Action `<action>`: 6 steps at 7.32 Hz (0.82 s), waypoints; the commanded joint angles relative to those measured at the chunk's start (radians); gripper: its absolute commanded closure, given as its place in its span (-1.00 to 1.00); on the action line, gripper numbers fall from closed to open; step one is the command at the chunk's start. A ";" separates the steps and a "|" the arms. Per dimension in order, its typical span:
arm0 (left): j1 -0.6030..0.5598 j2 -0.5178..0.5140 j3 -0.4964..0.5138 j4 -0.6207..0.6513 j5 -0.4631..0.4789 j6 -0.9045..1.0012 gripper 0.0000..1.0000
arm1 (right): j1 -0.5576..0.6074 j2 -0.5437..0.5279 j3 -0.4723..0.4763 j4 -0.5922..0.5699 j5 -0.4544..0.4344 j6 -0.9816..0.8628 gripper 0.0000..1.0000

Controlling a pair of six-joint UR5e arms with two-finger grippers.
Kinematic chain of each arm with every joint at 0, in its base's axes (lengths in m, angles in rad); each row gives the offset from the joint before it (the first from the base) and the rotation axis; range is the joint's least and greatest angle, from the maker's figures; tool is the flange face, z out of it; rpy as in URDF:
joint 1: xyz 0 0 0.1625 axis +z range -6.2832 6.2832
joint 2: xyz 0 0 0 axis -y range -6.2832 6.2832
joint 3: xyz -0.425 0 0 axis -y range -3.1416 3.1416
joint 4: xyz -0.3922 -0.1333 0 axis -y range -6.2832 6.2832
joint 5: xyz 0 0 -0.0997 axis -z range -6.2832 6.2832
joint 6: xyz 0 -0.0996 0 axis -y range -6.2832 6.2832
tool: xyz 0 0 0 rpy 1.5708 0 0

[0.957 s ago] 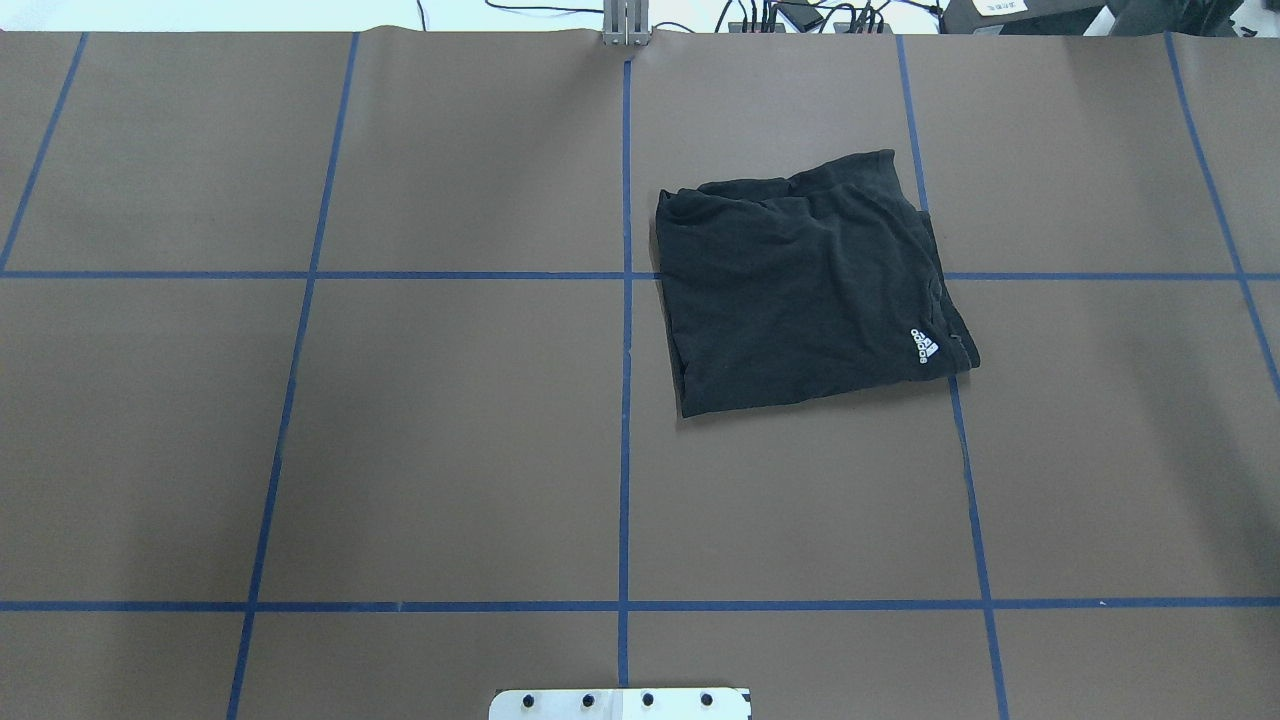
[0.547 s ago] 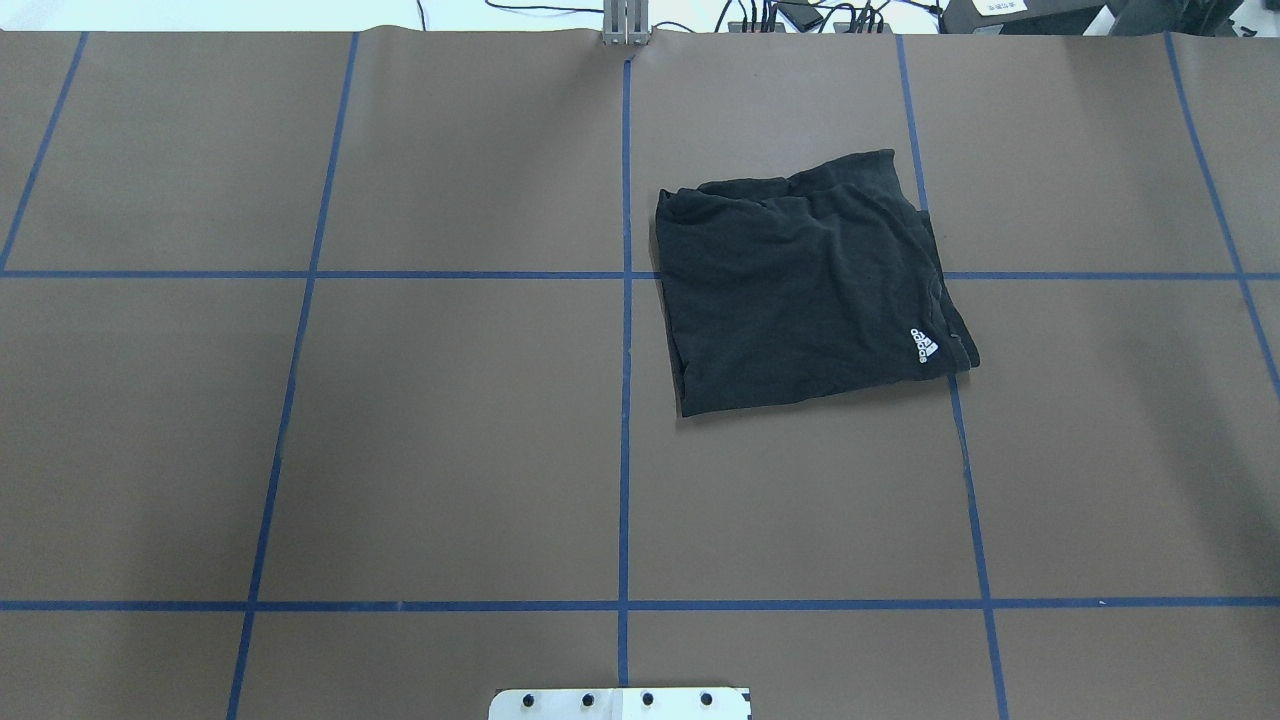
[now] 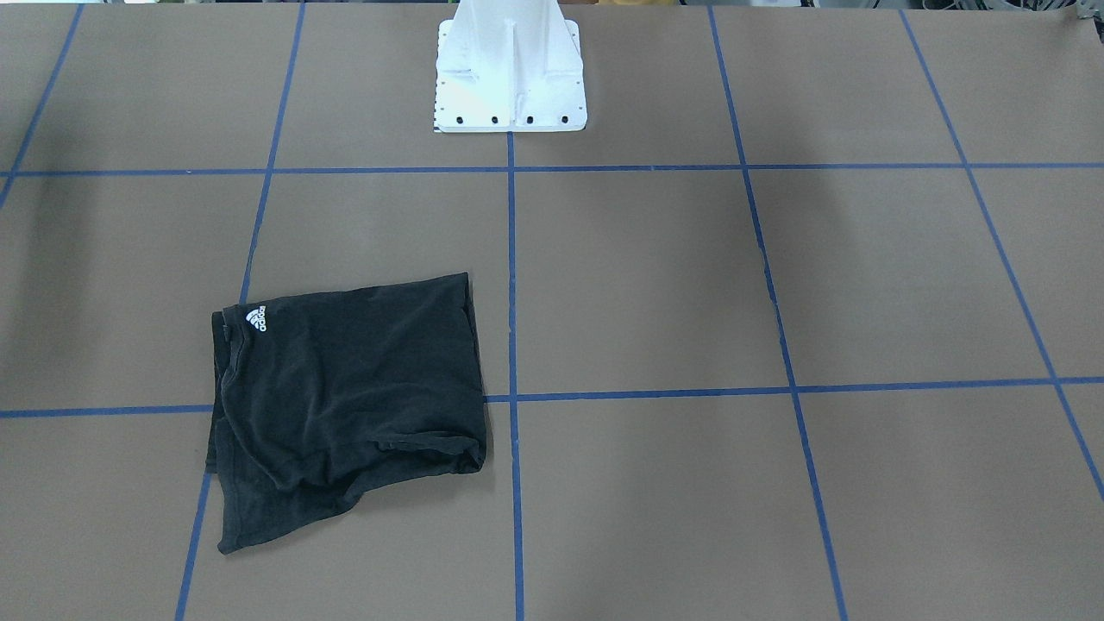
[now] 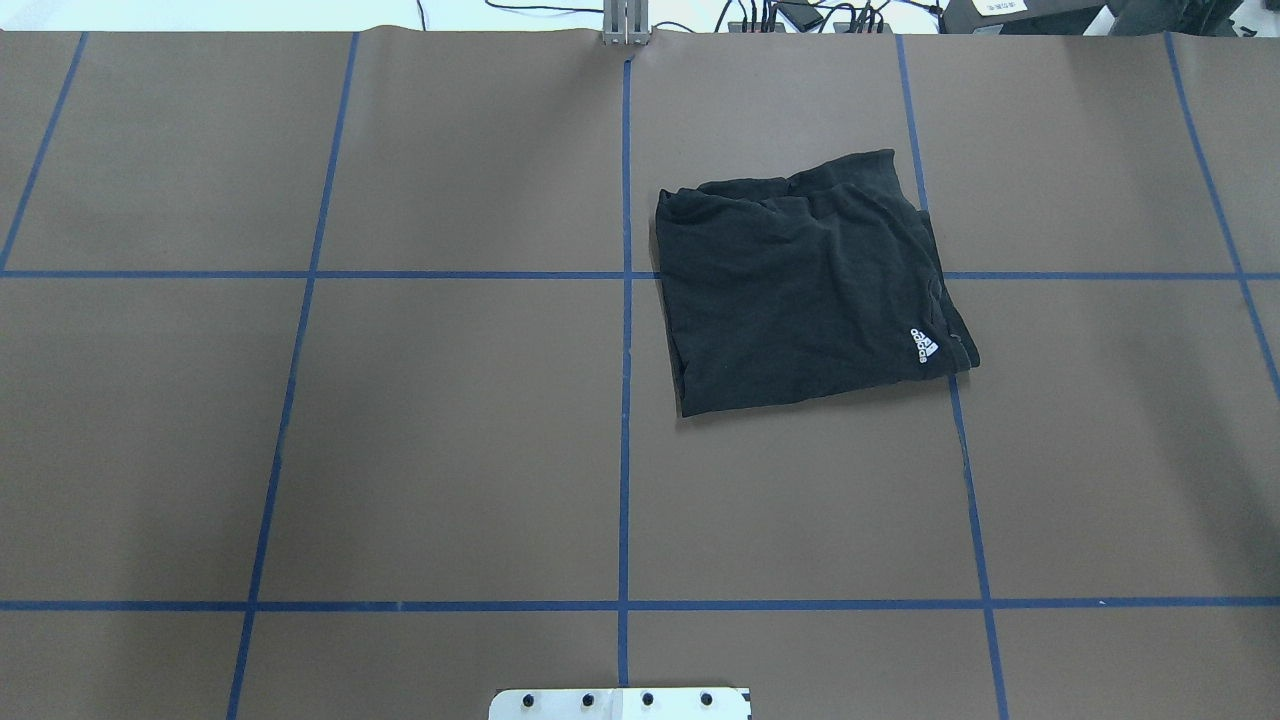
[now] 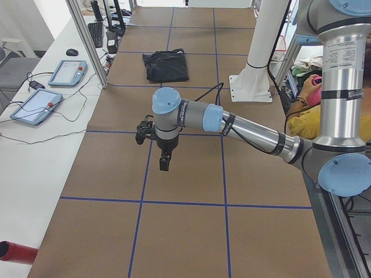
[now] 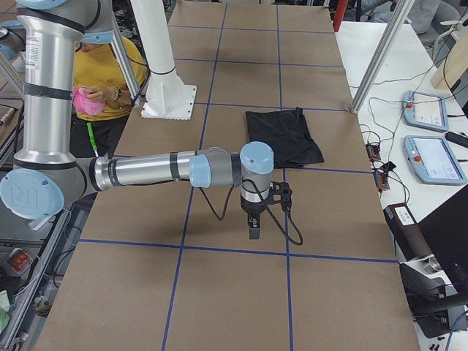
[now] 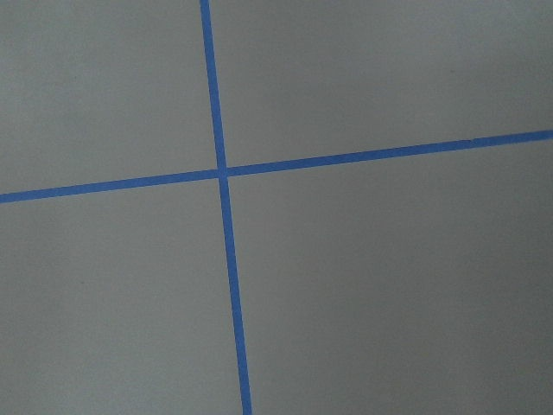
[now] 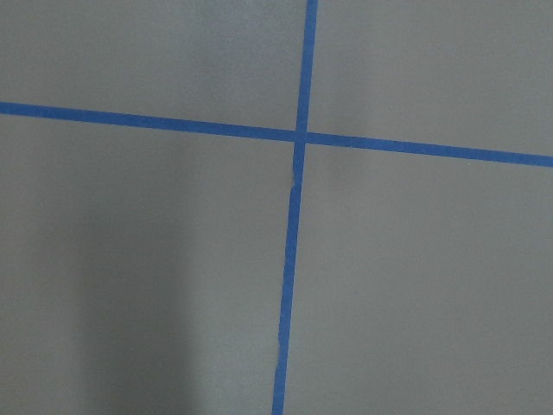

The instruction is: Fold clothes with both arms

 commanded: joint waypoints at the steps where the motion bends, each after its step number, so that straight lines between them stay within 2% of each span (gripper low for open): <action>1: 0.000 0.001 0.006 0.000 0.000 -0.001 -0.98 | 0.000 0.000 -0.001 -0.001 0.000 0.001 -1.00; 6: 0.002 0.012 0.040 -0.003 -0.008 0.001 -0.98 | -0.002 0.002 0.004 0.000 0.003 0.013 -1.00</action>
